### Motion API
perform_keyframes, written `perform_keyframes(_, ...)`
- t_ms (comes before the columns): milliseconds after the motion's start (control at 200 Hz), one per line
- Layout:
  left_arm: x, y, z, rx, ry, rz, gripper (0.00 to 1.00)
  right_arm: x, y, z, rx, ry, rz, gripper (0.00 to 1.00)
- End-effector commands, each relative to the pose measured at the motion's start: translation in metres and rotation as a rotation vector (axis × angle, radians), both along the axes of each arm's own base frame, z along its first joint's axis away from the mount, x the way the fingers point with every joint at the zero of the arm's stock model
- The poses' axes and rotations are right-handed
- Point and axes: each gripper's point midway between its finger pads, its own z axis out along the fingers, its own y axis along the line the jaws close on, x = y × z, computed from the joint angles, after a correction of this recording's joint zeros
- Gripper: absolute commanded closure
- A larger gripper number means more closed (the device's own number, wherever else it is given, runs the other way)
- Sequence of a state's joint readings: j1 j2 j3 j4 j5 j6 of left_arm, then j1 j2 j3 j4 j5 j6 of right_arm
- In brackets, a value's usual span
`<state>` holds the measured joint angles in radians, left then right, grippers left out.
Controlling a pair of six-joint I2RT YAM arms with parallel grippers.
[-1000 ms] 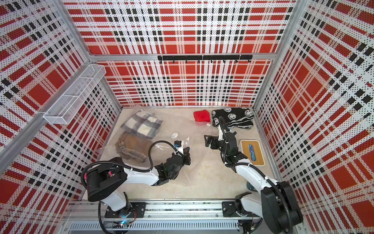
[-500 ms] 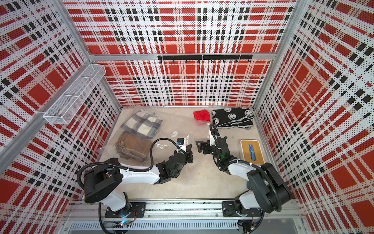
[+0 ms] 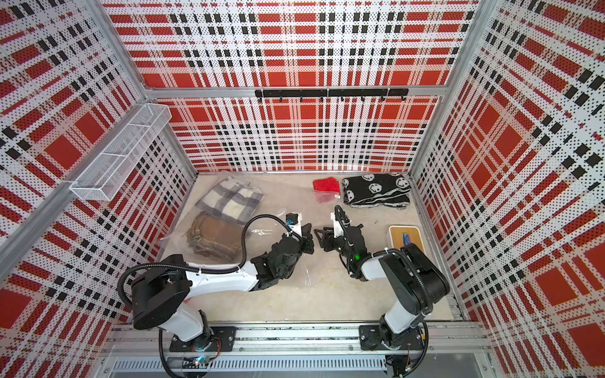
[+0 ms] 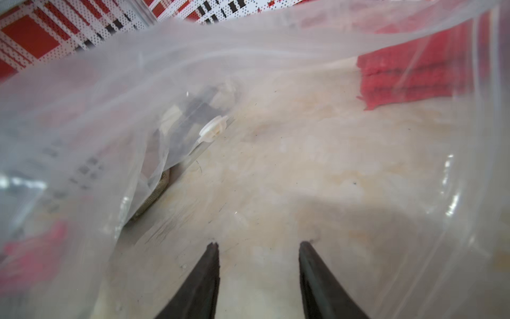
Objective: Take the scarf out of the vacuum bag
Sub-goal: Take out the scarf from the vacuum bag.
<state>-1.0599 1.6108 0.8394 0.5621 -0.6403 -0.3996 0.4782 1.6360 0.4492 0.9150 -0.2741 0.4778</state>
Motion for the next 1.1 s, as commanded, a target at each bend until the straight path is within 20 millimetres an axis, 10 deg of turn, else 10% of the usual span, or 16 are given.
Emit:
perform_keyframes(0,0.006,0.002,0.029,-0.030,-0.047,0.032,1.00,-0.001,0.018,0.018,0.012,-0.113,0.061,0.55)
perform_keyframes(556,0.002,-0.009,0.083,-0.012,-0.150,0.055,1.00,-0.001,0.042,-0.056,-0.101,0.019,0.151,0.59)
perform_keyframes(1097,-0.024,-0.033,0.099,0.008,-0.186,0.001,1.00,0.054,0.102,-0.019,0.068,0.043,0.199,0.34)
